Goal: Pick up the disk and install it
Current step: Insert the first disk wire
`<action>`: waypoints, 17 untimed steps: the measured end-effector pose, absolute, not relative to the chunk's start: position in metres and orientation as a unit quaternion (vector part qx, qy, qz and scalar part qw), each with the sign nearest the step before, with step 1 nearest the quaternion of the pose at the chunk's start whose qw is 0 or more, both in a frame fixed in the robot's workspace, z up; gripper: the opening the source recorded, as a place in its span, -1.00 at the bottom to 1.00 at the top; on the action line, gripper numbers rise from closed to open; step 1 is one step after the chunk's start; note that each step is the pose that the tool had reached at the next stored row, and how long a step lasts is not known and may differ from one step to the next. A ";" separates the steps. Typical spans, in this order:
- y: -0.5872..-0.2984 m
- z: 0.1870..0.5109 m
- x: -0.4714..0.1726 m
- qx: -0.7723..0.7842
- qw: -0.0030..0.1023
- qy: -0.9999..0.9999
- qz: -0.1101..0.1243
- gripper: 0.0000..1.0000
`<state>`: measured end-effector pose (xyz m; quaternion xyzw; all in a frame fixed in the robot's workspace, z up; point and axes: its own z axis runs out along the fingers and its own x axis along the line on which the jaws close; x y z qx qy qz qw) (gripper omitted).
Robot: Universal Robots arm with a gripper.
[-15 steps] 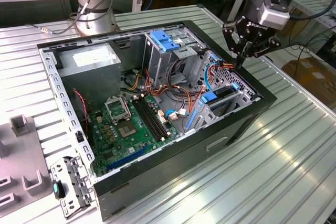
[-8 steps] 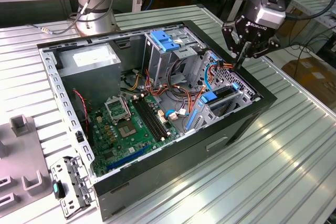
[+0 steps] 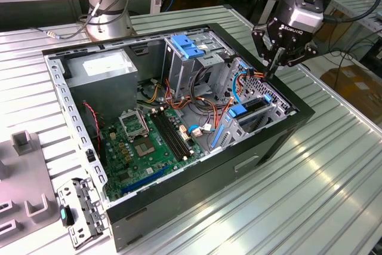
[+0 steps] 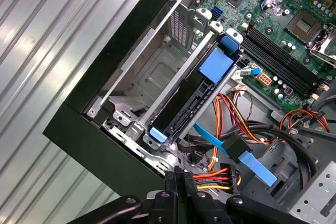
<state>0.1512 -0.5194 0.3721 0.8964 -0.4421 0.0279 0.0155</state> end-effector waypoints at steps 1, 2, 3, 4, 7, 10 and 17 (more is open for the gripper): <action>-0.519 0.372 0.151 0.896 0.015 -0.442 0.028 -0.66; -0.519 0.372 0.151 0.896 0.016 -0.442 0.028 -0.66; -0.519 0.372 0.151 0.896 0.015 -0.442 0.028 -0.66; -0.519 0.372 0.151 0.896 0.016 -0.442 0.028 -0.66; -0.519 0.372 0.151 0.896 0.016 -0.443 0.028 -0.66; -0.519 0.372 0.151 0.887 0.016 -0.461 0.028 -0.66; -0.519 0.372 0.150 0.860 0.018 -0.510 0.027 -0.66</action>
